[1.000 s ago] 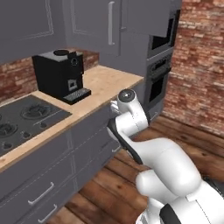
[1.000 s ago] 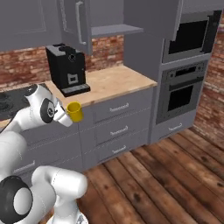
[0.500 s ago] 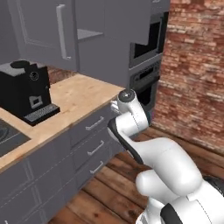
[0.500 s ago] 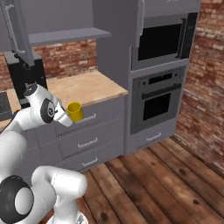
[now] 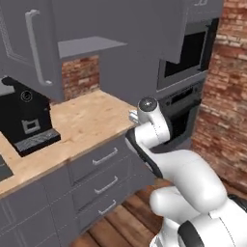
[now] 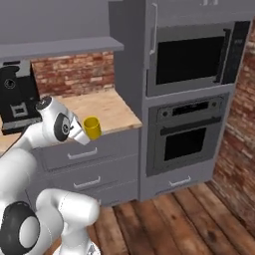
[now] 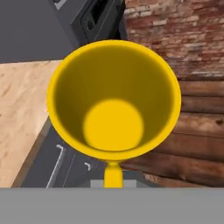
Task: Move the mug from next to the sink to the open cabinet. Then, move the bowl with the sweet potato to the fridge to clear the area for faucet cleaning.
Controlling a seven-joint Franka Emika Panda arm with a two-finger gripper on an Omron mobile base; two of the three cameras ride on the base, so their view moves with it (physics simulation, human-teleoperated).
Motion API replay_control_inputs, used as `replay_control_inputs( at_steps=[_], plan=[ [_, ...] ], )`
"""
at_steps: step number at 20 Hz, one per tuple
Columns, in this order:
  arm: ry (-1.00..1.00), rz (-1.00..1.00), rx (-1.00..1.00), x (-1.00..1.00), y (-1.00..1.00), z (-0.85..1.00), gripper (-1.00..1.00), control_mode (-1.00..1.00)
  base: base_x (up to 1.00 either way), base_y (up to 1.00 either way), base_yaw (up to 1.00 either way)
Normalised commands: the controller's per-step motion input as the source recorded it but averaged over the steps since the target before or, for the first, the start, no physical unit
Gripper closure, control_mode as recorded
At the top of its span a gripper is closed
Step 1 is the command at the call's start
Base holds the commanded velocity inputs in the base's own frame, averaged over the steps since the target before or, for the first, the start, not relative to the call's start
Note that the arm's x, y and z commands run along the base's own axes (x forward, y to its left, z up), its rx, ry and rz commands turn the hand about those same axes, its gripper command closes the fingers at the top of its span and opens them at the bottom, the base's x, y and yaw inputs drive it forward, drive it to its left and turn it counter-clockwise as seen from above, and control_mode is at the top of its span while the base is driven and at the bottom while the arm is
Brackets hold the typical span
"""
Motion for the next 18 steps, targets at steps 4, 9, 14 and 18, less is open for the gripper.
replay_control_inputs(
  at_steps=[4, 9, 14, 18],
  plan=[
    [0.00, 0.00, 0.00, 0.00, 0.00, 0.00, 1.00, 1.00, 0.90, -0.04, 0.62],
    [0.00, 0.00, 0.00, 0.00, 0.00, 0.00, 1.00, 1.00, 0.77, -0.04, 0.60],
    [0.00, 0.00, 0.00, 0.00, 0.00, 0.00, 1.00, 1.00, 0.47, -0.10, 0.46],
    [0.00, 0.00, 0.00, 0.00, 0.00, 0.00, 1.00, 1.00, 0.79, -0.21, 0.04]
  ],
)
